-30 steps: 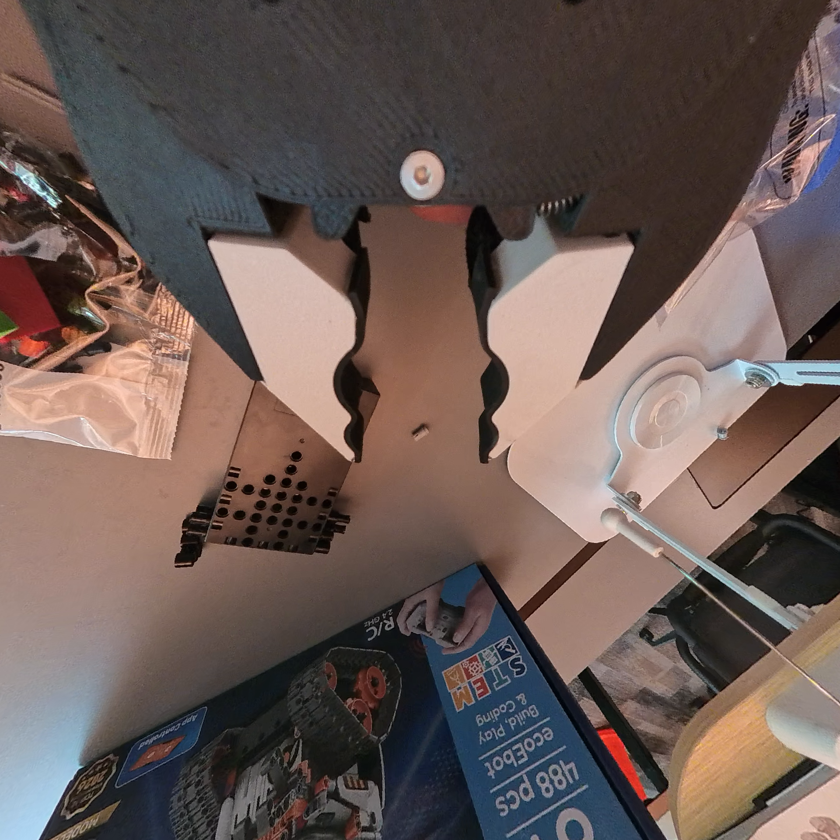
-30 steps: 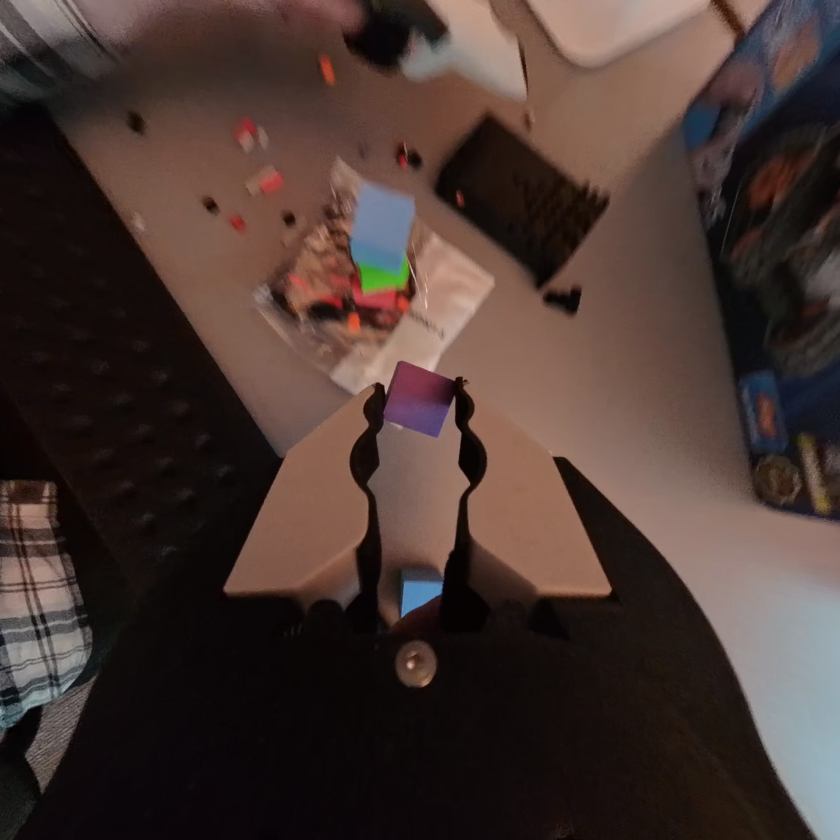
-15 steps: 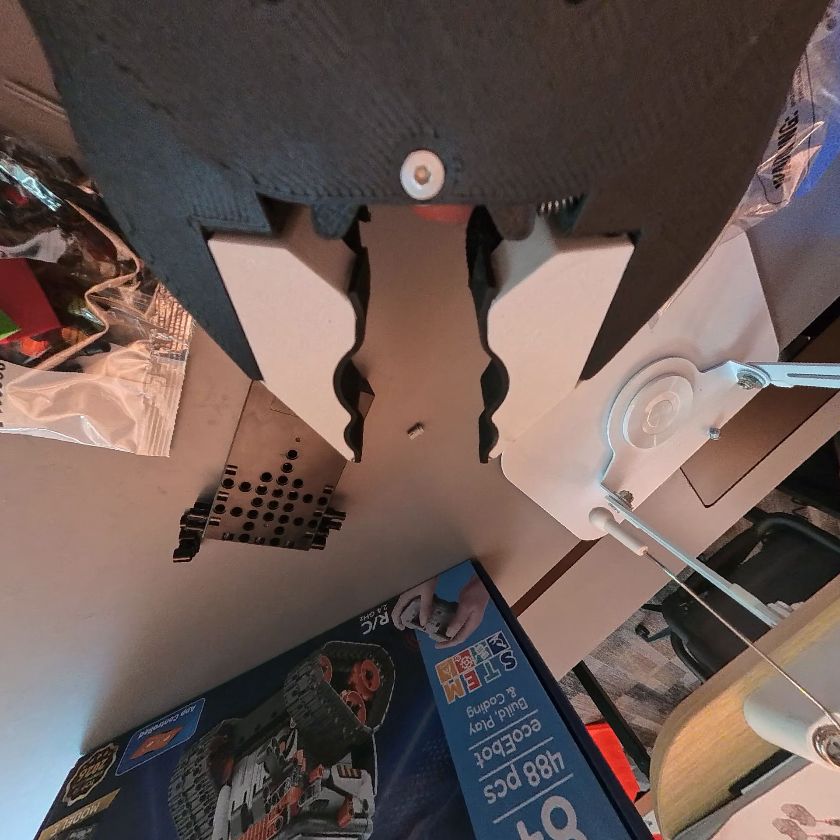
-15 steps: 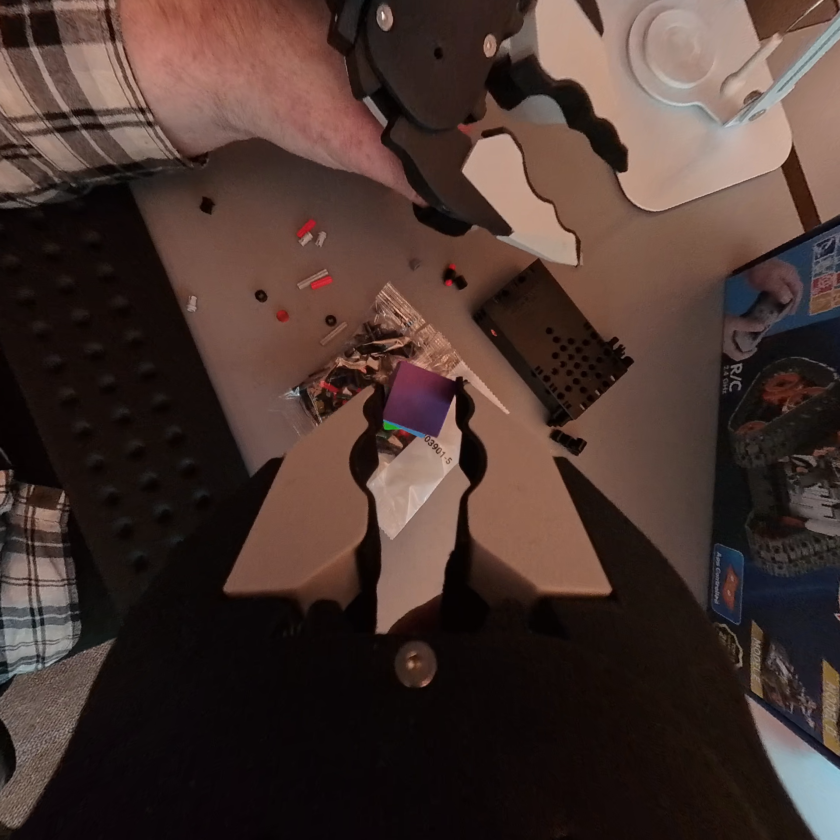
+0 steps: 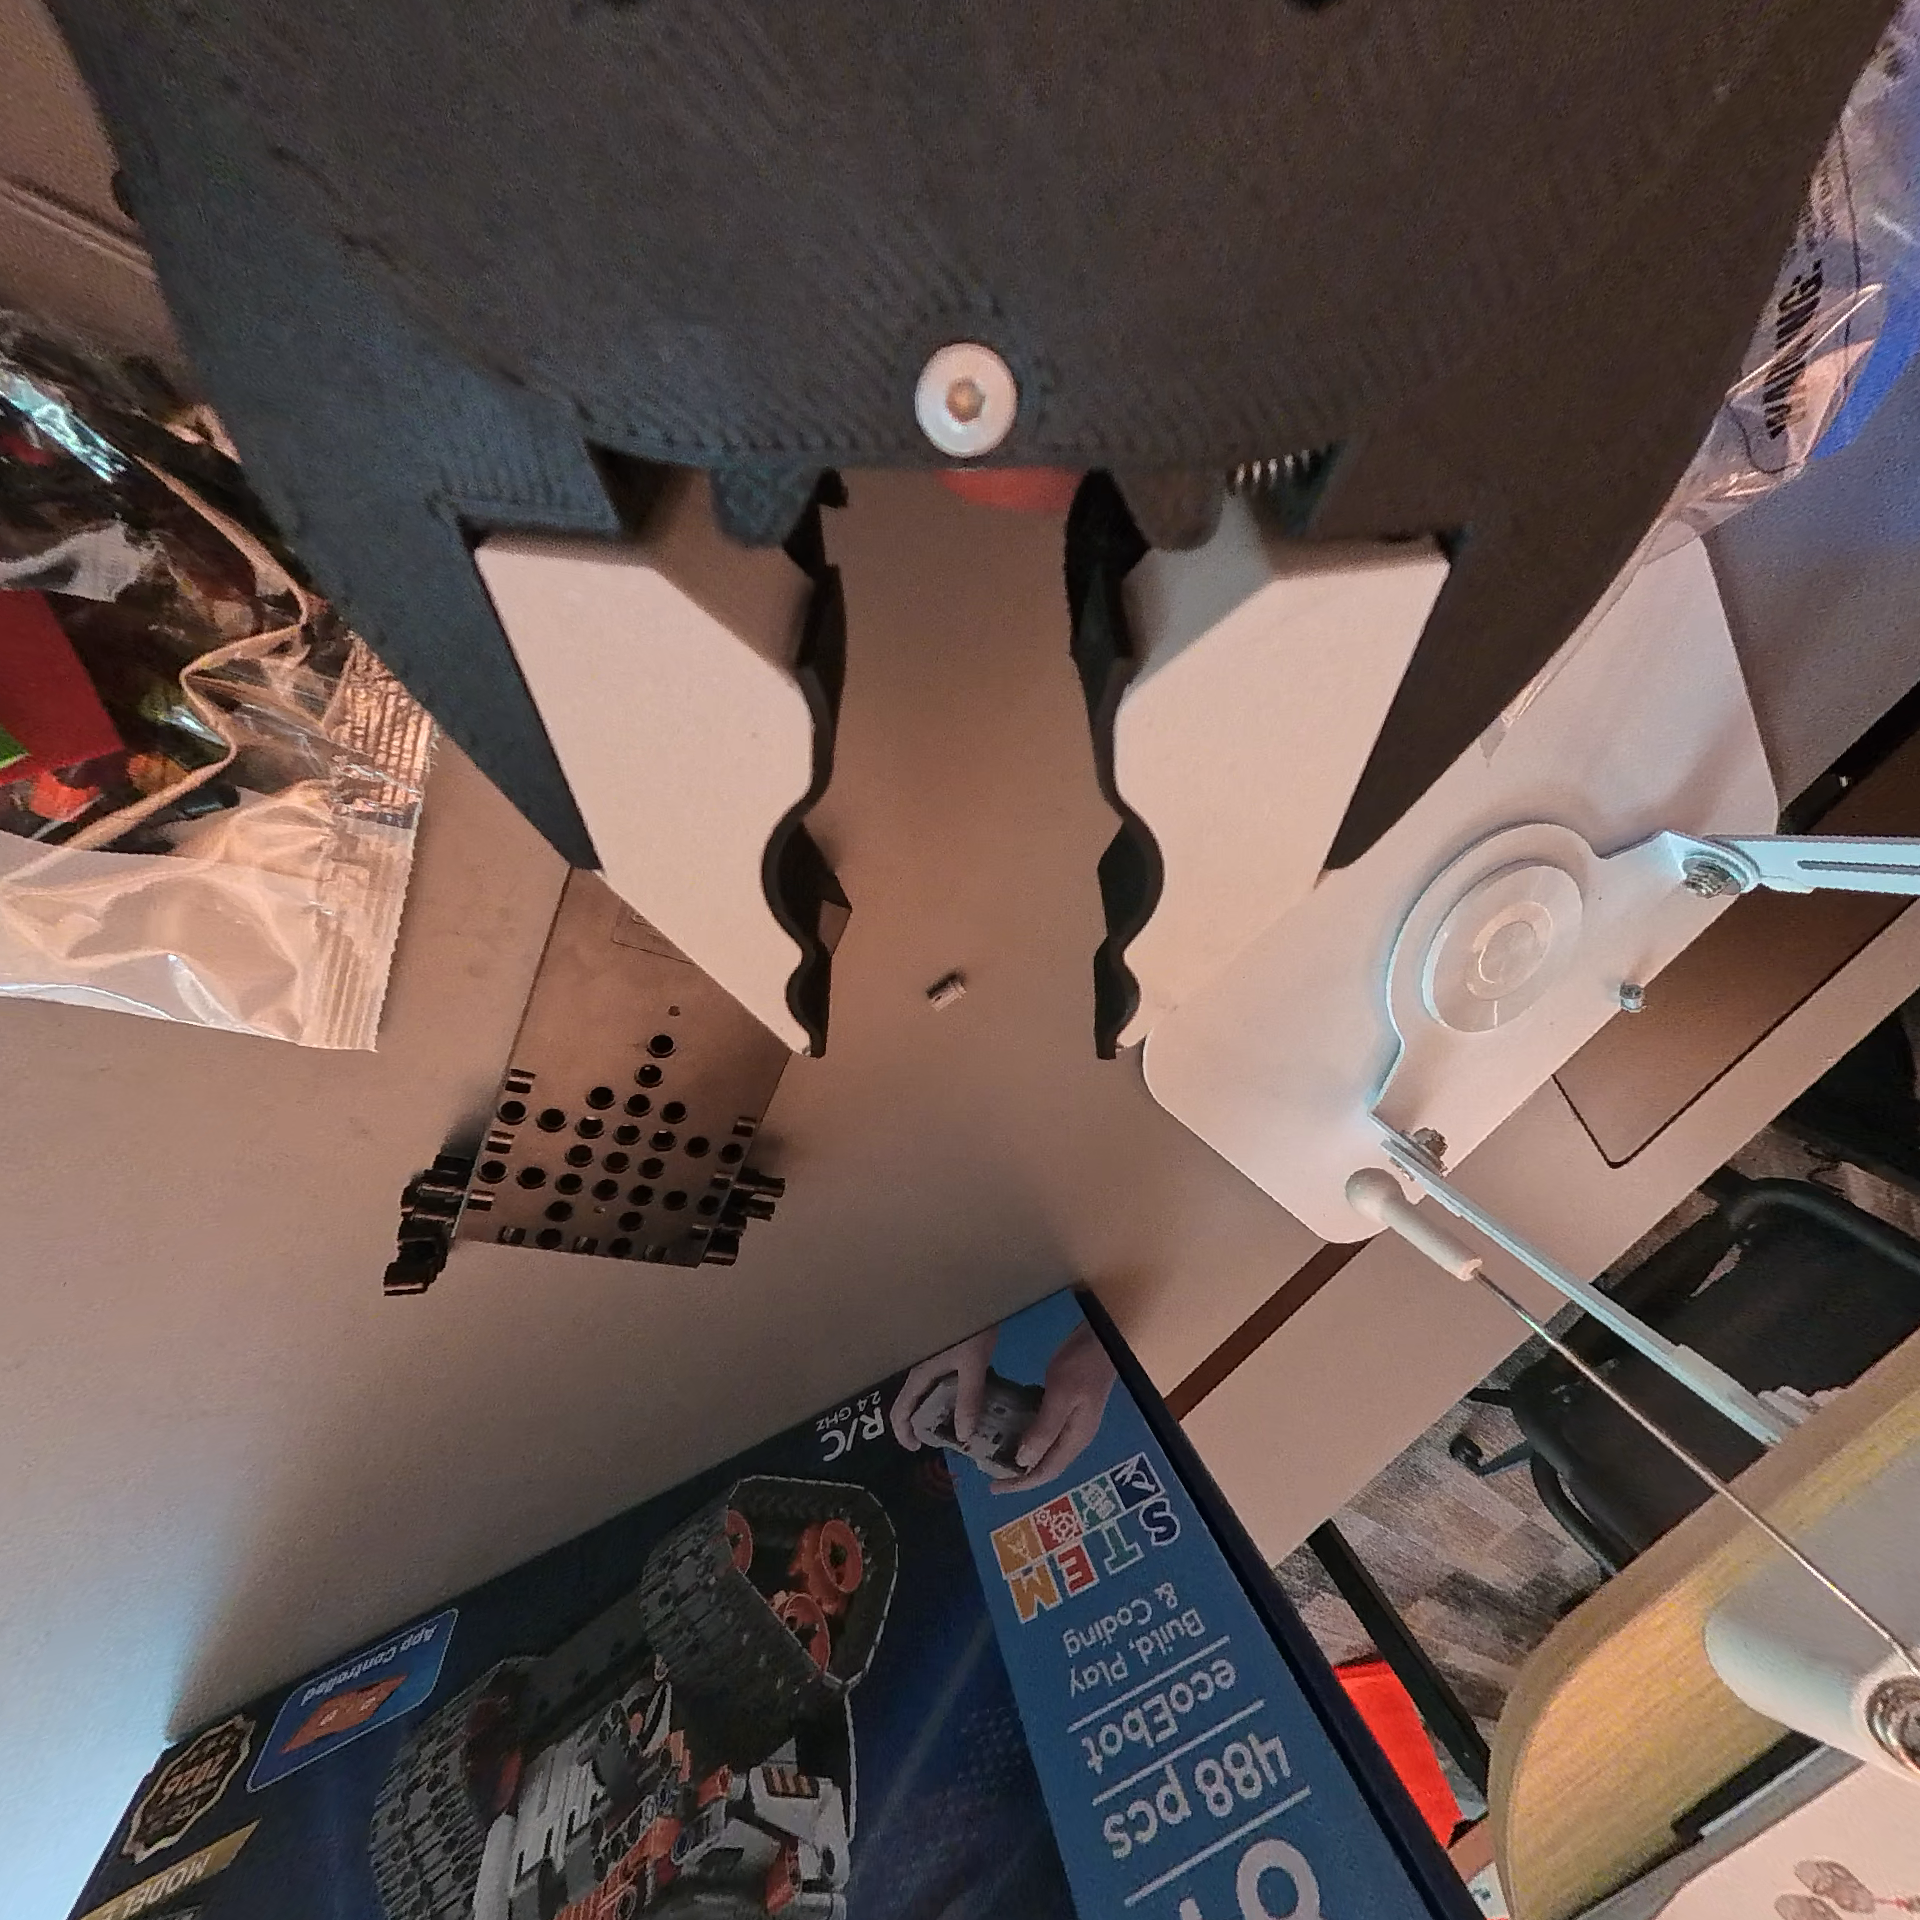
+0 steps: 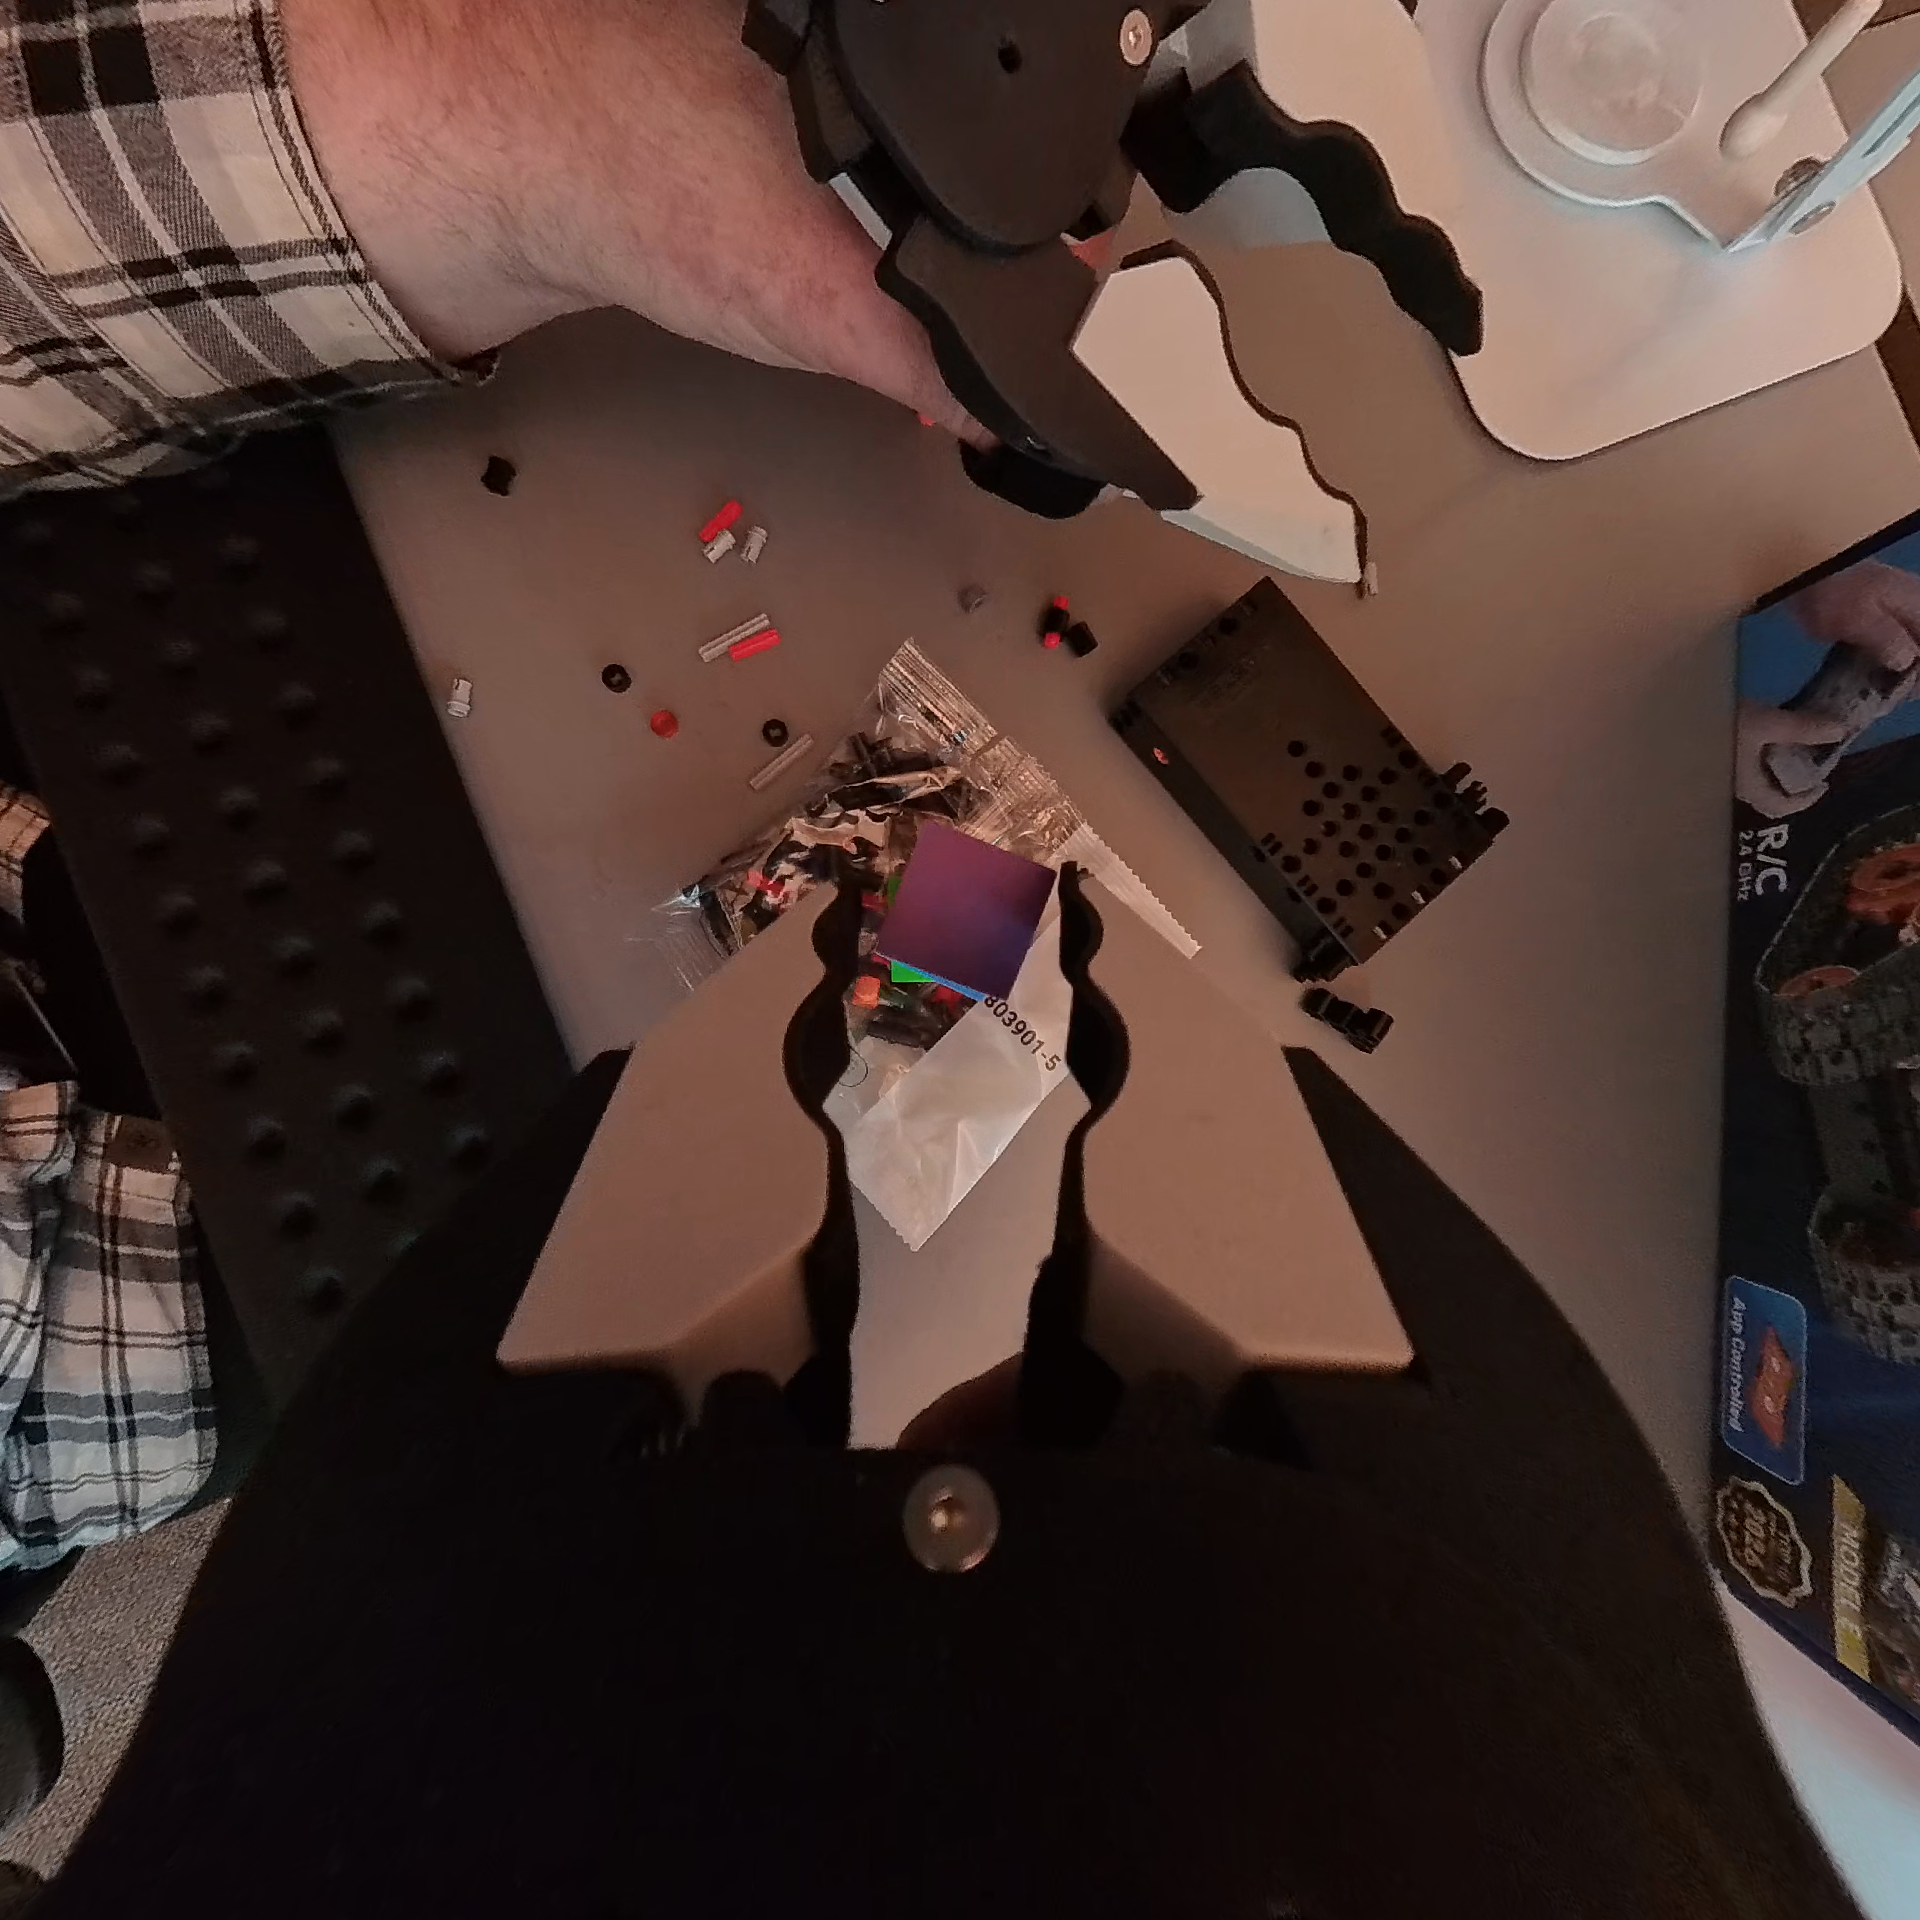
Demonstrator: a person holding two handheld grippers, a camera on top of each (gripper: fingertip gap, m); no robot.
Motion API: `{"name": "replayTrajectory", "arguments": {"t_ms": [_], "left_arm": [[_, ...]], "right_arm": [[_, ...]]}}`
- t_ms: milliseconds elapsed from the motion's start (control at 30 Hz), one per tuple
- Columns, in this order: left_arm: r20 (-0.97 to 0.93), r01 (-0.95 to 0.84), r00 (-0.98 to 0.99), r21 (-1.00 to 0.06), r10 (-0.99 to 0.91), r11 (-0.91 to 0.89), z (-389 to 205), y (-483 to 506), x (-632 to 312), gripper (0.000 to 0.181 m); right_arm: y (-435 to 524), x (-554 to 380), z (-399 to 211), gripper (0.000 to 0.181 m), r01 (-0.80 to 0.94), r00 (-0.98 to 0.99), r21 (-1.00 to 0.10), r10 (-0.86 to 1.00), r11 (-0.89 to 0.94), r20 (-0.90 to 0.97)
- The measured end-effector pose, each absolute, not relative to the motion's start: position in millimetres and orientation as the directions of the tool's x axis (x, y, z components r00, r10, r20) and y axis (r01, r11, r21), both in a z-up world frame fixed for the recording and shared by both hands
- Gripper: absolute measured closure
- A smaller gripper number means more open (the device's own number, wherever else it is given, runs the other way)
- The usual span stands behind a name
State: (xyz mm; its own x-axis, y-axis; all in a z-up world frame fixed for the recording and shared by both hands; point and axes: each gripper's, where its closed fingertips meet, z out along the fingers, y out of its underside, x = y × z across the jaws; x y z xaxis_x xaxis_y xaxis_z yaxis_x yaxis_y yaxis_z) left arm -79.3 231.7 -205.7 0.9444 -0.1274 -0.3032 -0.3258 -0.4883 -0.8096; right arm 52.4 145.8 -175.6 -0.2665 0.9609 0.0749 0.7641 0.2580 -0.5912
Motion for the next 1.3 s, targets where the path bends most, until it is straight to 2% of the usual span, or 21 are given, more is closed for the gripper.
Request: {"name": "replayTrajectory", "arguments": {"t_ms": [633, 1300], "left_arm": [[-0.308, -0.332, 0.942, -0.804, -0.133, -0.494, -209, 232, -78, 0.132], [-0.294, -0.321, 0.946, -0.801, -0.134, -0.505, -214, 232, -77, 0.132]], "right_arm": [[159, 89, -133, 0.129, 0.654, -0.115, -0.732, 0.982, 0.191, 0.153], [181, 203, -186, 0.13, 0.752, 0.094, -0.658, 0.984, 0.028, 0.15]]}}
